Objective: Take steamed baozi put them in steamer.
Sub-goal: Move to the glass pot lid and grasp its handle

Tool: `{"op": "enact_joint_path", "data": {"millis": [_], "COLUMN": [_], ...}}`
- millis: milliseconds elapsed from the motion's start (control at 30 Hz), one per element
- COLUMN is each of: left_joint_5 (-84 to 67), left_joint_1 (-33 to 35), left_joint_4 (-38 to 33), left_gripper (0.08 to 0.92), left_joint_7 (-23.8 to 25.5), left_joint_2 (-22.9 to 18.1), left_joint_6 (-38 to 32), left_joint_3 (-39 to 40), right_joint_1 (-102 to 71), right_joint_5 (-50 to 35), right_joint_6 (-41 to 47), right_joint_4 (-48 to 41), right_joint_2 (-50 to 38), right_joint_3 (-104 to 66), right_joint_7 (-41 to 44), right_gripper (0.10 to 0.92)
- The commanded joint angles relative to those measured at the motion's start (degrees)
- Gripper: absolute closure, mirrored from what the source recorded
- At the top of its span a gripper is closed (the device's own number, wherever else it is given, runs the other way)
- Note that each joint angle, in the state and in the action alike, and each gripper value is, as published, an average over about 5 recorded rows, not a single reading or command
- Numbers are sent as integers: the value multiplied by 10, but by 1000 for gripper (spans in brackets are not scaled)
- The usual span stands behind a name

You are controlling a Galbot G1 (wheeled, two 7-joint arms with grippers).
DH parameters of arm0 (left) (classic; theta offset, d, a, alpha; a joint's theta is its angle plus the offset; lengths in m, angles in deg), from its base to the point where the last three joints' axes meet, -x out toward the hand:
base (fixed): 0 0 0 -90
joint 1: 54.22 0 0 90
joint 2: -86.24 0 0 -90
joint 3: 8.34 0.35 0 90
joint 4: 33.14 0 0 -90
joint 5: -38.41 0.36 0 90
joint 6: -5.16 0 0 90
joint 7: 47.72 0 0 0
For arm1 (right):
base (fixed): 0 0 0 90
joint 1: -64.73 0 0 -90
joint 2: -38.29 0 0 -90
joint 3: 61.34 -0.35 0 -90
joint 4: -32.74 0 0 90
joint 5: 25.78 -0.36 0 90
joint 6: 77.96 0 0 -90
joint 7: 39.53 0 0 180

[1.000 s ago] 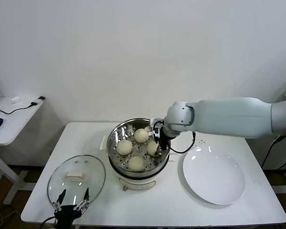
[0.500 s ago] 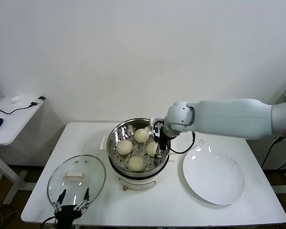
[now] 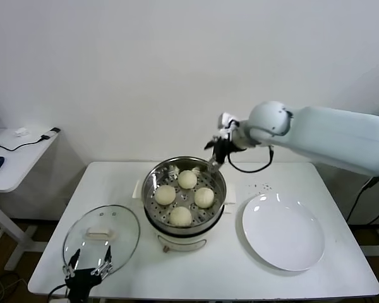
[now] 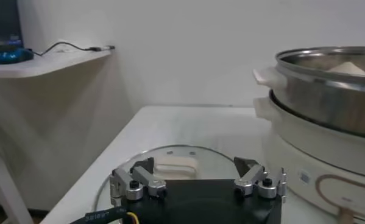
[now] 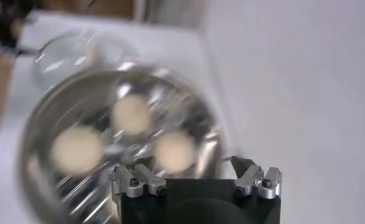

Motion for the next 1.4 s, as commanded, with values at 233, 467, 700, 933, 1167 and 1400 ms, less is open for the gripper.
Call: {"op": "enact_joint_path", "data": {"millis": [233, 467, 700, 933, 1167, 1400], "left_joint_5": [-17, -13, 73, 145, 188, 290], "left_joint_1": [-20, -37, -41, -41, -37, -38], "left_joint_4": [-8, -16, 5, 32, 53, 90], "left_gripper": [177, 177, 177, 177, 177, 177], "left_joint_7": [-12, -19, -14, -52, -84, -135], "left_joint_2": [20, 26, 39, 42, 40, 40], "left_joint_6": [13, 21, -49, -128, -166, -216], "left_joint_3": [-19, -25, -36, -39, -46, -49], "right_joint_1": [-573, -999, -1224, -1298, -1340, -1353], "right_joint_5": [94, 161, 219, 260, 308, 327], "right_joint_6": [-100, -159, -256, -336, -390, -418], "right_joint_4": [40, 109, 136, 139, 140, 142], "right_joint_2": [-227, -194, -40, 93, 179, 220], "right_joint_3": [-666, -1040, -1208, -1219, -1183, -1155], "right_joint_7": [-258, -247, -219, -204, -201, -201], "right_gripper": [203, 203, 203, 203, 203, 203]}}
